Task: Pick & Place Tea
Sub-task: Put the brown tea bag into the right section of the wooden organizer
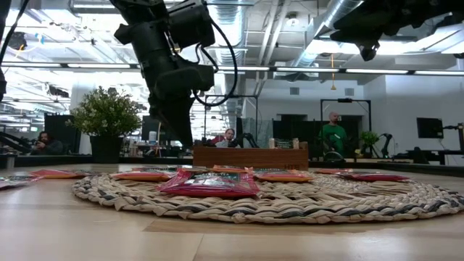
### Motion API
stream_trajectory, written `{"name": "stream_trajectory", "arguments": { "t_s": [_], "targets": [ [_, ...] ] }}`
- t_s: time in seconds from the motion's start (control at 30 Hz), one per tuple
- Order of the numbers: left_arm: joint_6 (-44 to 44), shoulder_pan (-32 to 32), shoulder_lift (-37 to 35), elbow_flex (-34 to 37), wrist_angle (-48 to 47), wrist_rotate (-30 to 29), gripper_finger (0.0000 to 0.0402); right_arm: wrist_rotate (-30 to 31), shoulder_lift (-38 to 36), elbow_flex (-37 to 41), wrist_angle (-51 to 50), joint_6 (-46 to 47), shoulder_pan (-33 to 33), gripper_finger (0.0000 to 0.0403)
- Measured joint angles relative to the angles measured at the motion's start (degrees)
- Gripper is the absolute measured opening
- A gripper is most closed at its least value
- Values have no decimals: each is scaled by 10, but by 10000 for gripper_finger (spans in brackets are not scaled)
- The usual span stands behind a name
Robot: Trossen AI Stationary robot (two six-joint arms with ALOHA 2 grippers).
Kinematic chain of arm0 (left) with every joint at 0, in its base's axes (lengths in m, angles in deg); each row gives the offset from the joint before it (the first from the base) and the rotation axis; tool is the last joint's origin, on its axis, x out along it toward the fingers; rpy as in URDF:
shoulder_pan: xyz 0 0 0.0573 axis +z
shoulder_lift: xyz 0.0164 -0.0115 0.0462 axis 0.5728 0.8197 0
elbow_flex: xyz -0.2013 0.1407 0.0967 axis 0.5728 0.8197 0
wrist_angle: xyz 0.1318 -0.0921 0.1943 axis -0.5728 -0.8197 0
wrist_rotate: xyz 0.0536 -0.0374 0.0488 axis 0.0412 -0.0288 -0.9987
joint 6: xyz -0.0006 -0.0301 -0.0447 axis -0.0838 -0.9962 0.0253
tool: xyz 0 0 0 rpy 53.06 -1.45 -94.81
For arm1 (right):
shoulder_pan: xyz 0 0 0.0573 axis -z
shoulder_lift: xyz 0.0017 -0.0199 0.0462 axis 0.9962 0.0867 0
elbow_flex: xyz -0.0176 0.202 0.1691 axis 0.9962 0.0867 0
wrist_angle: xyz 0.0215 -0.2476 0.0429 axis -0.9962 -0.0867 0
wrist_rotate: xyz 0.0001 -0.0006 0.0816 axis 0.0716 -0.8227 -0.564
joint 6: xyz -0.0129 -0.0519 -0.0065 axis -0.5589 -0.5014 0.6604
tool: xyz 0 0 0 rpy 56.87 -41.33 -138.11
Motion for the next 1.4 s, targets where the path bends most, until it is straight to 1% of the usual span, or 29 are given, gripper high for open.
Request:
{"name": "stream_trajectory", "arguments": {
  "t_s": [0.07,0.23,0.3,0.37,0.43,0.63,0.83,1.07,1.17,1.27,1.4],
  "targets": [
    [0,0,0,0,2,0,51,0,0,0,0,-6,0,110],
    [3,0,2,0,2,-1,114,-1,0,0,1,-8,0,110],
    [4,0,2,0,3,-10,136,-2,0,0,1,-8,0,110],
    [12,0,2,0,3,-24,151,-2,0,0,1,-7,0,110],
    [22,0,2,0,3,-35,158,-2,0,0,1,-7,0,111],
    [29,0,14,0,15,-36,160,-2,0,0,1,-7,0,111],
    [44,0,54,0,20,-45,160,-3,0,0,2,-7,0,111],
    [44,3,57,0,16,-53,160,-3,0,0,2,-7,0,111],
    [44,3,62,0,17,-44,160,-3,0,0,2,-7,0,111],
    [44,3,72,0,16,-25,151,-3,0,0,2,-7,0,111],
    [40,3,84,-2,21,-19,122,-3,0,0,2,-7,0,111]
  ]
}}
